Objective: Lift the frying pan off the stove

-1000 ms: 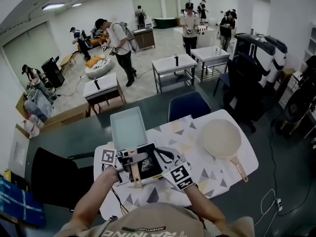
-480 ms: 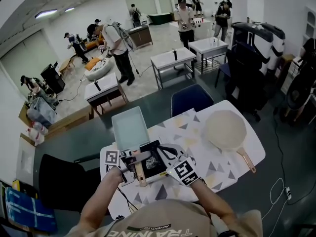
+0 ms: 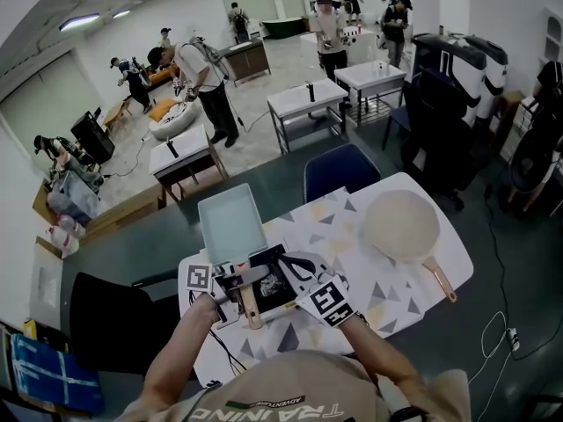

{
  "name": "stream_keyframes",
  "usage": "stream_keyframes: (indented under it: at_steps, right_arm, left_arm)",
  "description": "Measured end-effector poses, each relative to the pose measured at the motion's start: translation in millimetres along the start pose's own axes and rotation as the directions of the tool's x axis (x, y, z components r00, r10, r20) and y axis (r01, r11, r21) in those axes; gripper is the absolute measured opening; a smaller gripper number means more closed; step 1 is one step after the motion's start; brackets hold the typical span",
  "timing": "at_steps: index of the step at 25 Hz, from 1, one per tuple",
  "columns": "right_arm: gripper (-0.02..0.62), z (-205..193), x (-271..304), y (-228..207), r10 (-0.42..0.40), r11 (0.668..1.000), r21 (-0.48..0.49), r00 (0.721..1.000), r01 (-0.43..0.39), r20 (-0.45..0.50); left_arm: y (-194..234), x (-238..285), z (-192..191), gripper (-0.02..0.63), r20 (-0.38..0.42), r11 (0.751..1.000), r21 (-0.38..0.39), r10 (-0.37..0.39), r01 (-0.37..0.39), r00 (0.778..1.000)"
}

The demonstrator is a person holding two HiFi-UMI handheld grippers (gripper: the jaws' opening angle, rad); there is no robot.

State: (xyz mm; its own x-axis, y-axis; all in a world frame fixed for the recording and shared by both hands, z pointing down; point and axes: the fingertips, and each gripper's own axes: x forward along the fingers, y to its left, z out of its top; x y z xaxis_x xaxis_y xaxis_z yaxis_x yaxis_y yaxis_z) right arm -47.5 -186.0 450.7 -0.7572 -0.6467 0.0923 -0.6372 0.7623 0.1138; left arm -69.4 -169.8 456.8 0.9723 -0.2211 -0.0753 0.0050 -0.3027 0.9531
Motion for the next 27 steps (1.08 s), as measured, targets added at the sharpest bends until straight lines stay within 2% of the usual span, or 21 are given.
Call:
stream_keyframes:
  at_steps: [12,27]
  right_arm:
    - [0.003,0,0,1,-0.005,1.0,0.009,1.0,0.005,-0.006]
    - [0.003,-8,3,4,0.021,1.0,0.005,0.999,-0.02,-0.035]
  left_arm:
    - [-4,-1,-11,0.139,-0.033,0.999,0.032,-0.004,0.005,0.999]
    - [11,-5,-24,0.144,-0.043,1.0,0.004,-0.016,0.016,0.999]
